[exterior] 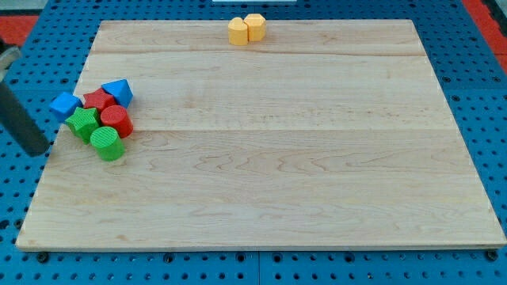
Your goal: Adjust the group of blocks at the left side of the board
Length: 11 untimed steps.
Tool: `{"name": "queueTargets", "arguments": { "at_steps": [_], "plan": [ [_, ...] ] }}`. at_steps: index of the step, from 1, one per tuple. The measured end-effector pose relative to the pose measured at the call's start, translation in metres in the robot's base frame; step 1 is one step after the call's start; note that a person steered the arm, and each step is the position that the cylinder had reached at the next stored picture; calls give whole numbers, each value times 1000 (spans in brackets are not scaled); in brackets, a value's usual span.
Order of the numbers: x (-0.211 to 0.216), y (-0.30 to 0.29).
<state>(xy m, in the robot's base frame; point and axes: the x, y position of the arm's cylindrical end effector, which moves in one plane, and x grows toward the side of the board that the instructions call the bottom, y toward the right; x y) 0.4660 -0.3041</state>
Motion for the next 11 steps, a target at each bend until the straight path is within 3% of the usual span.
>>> {"name": "queueTargets", "arguments": {
  "at_steps": [1, 3, 5, 6, 8, 9, 10, 11],
  "plan": [
    [-48, 7],
    [-53, 1],
    [-106, 3],
    [-102, 3],
    [-92, 50],
    [-107, 55],
    [-150, 115],
    [-141, 123]
  ]
}}
